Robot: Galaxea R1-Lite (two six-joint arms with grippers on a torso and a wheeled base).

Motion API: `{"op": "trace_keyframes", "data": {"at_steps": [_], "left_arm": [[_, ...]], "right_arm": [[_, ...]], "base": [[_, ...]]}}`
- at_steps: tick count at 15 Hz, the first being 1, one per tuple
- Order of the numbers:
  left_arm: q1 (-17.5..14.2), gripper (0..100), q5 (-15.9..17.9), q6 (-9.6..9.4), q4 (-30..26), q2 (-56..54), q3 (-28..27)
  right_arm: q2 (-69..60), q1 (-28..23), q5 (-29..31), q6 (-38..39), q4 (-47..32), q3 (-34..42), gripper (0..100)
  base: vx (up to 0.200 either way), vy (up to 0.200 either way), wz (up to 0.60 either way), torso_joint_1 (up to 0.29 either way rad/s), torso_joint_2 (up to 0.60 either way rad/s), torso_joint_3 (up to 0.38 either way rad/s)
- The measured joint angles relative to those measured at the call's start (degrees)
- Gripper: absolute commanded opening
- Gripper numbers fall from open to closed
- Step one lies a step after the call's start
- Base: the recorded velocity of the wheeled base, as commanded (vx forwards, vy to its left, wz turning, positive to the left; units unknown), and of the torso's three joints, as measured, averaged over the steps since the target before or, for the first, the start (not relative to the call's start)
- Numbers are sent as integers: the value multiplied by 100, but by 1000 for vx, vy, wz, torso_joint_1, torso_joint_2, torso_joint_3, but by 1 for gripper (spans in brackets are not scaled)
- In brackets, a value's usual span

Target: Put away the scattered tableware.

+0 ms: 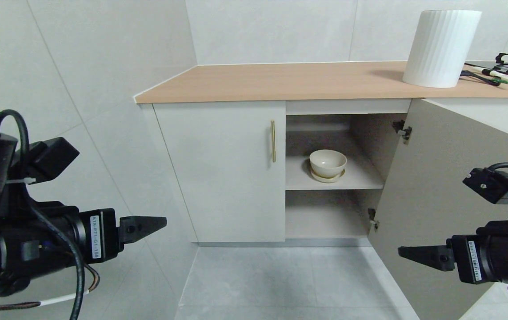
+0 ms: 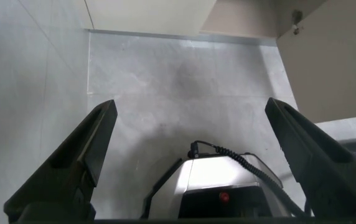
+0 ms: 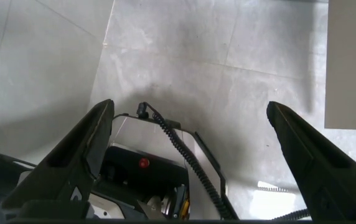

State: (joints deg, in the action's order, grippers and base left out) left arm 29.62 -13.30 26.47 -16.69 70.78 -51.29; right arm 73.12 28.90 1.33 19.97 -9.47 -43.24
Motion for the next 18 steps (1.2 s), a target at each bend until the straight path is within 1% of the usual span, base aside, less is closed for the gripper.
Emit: {"op": "trace_keyframes", "data": {"at_steps": [3,6,9,12,13,15,18], "left_arm": [[0,100,-9,-85,5,2,22],[-2,100,-22,-105,9,5,33],[2,100,-18,-105,16,6,33],[-5,100,-13,-104,7,6,33],[2,100,-13,-105,11,6,33],[0,100,-13,-107,11,11,33],[0,100,-11,-105,5,15,33]], "right_arm": [[-35,-2,6,0,-10,0,100],[-129,-5,9,-23,-134,-11,100],[-335,-18,17,-273,-746,-138,100],[-499,-24,78,-315,-1436,-400,100],[-536,-35,123,-319,-1557,-507,100],[-586,-44,272,-336,-2187,-745,100],[-586,-283,549,-374,-2350,-920,100]], "base": [[0,0,0,0,0,0],[0,-200,0,6,1,1],[0,-200,0,12,4,-7],[0,-200,0,2,6,1],[0,-200,0,7,-2,12],[0,-200,0,0,0,0],[0,-200,0,1,4,1]]}}
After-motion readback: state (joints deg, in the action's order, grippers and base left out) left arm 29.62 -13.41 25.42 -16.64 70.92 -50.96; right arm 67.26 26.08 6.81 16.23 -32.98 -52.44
